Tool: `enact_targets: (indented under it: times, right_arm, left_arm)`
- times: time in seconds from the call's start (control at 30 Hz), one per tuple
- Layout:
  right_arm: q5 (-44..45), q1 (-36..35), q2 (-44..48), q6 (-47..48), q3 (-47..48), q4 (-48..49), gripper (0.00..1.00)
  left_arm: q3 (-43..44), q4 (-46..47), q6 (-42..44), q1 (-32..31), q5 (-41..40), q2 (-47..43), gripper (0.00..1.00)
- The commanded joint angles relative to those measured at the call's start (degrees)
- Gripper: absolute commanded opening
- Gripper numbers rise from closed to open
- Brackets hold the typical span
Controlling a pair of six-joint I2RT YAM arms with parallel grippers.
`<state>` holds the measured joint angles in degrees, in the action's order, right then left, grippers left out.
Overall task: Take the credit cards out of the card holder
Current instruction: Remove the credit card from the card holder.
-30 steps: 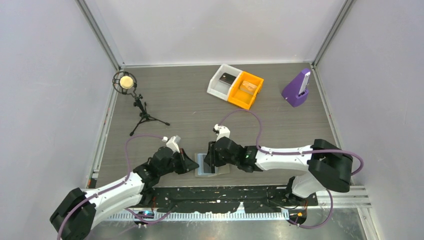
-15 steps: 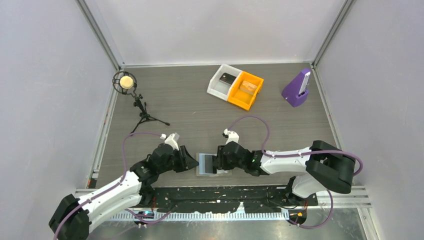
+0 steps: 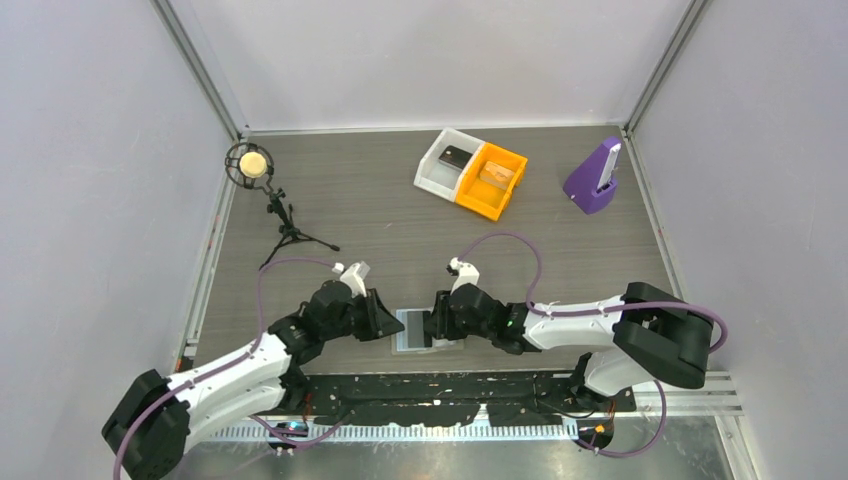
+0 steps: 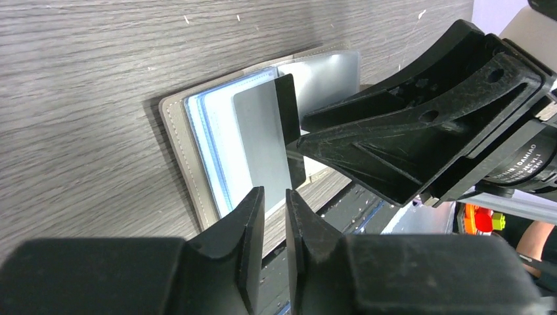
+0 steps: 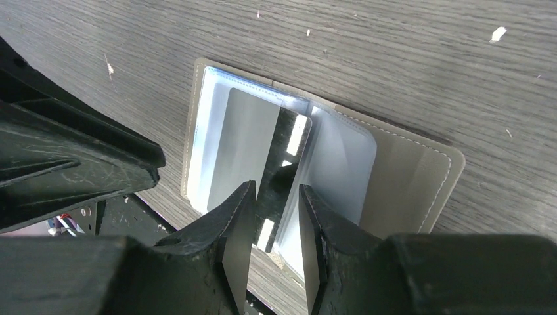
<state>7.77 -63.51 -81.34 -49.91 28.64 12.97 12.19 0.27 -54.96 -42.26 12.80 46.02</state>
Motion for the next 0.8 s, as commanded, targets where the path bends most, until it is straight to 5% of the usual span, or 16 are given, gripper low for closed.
enact_targets:
  times: [0.0, 0.77]
  right_arm:
    - [-0.47, 0.58, 1.50, -0.76, -1.12, 3.06, 0.38]
    - [-9.10, 5.09, -1.12, -4.39, -7.08, 16.59, 0.38]
  left_arm:
    - [1.70, 7.51, 1.83, -0.19, 2.58, 4.67, 0.17]
    - [-2.17, 12.77, 2.49, -0.21, 0.41, 15.21, 0.13]
